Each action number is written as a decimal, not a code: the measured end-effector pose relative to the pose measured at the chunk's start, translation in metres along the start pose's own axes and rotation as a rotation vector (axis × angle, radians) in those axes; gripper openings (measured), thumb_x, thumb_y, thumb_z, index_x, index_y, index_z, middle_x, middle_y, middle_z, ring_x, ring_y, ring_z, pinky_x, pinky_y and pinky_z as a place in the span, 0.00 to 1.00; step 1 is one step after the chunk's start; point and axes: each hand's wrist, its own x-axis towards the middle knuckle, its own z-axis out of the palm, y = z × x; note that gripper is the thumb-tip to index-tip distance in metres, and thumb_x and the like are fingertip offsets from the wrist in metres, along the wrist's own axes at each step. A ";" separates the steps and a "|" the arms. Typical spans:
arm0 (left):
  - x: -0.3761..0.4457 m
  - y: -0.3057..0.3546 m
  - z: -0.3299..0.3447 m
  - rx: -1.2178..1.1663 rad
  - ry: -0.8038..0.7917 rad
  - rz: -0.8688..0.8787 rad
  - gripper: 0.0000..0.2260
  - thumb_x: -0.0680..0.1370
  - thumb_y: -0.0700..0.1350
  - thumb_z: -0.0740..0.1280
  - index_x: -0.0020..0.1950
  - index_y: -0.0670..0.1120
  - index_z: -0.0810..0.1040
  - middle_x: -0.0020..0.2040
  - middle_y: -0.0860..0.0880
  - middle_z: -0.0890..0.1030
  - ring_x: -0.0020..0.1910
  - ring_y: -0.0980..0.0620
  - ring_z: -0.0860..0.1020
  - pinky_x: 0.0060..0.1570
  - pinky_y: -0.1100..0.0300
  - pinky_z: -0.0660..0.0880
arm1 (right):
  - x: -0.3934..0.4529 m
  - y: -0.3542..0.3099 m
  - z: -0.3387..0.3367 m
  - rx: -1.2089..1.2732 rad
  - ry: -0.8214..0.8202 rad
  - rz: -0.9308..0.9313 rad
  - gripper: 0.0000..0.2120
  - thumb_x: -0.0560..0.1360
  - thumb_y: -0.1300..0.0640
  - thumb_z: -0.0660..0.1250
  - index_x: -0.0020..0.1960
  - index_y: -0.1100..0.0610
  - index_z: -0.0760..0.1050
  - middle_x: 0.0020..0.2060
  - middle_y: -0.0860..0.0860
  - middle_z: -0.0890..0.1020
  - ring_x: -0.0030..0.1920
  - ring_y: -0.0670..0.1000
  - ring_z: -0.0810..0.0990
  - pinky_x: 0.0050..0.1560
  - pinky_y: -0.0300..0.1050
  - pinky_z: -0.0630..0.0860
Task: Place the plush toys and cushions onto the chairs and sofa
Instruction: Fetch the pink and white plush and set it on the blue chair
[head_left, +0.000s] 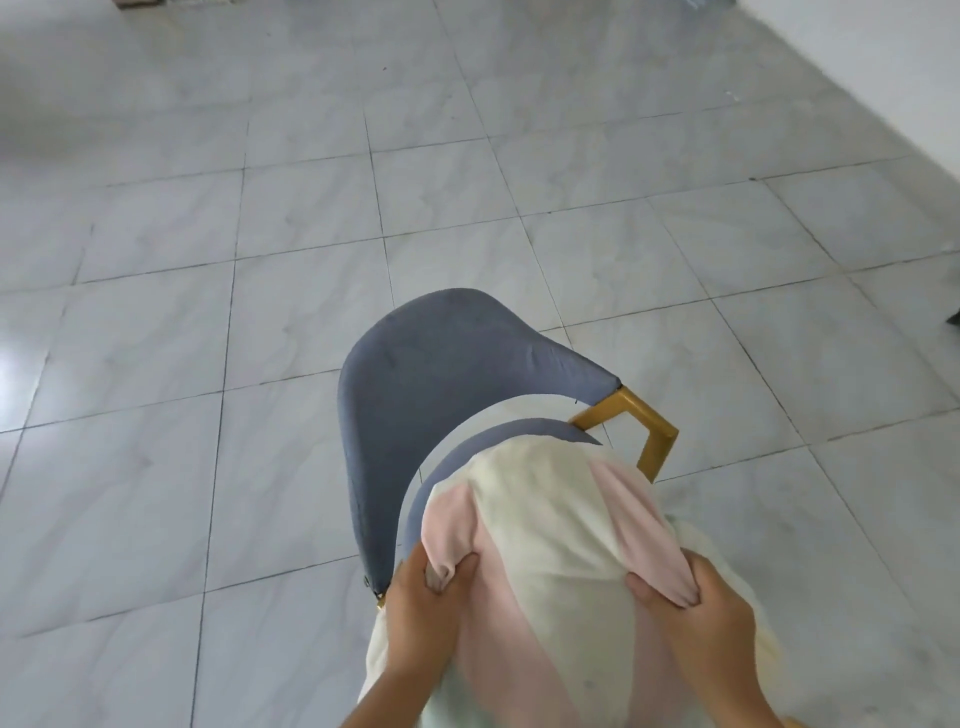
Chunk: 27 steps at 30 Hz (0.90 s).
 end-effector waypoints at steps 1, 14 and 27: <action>0.005 0.000 0.000 -0.008 0.004 0.004 0.08 0.73 0.44 0.68 0.36 0.53 0.72 0.36 0.51 0.80 0.40 0.50 0.77 0.40 0.58 0.71 | 0.005 -0.002 0.004 -0.005 -0.012 0.005 0.19 0.62 0.60 0.77 0.49 0.65 0.77 0.30 0.47 0.75 0.37 0.58 0.74 0.40 0.46 0.67; 0.131 -0.007 0.050 -0.145 0.278 -0.225 0.11 0.75 0.44 0.64 0.37 0.59 0.70 0.38 0.55 0.79 0.40 0.53 0.77 0.39 0.61 0.70 | 0.186 -0.011 0.117 -0.256 -0.272 -0.387 0.21 0.59 0.53 0.78 0.45 0.63 0.77 0.33 0.51 0.79 0.34 0.53 0.77 0.36 0.42 0.72; 0.180 -0.085 0.104 0.067 0.283 -0.356 0.32 0.74 0.48 0.67 0.73 0.46 0.56 0.71 0.44 0.65 0.69 0.44 0.64 0.68 0.51 0.63 | 0.250 0.067 0.185 -0.465 -0.462 -0.647 0.48 0.48 0.49 0.82 0.60 0.65 0.64 0.45 0.69 0.78 0.45 0.69 0.77 0.42 0.62 0.78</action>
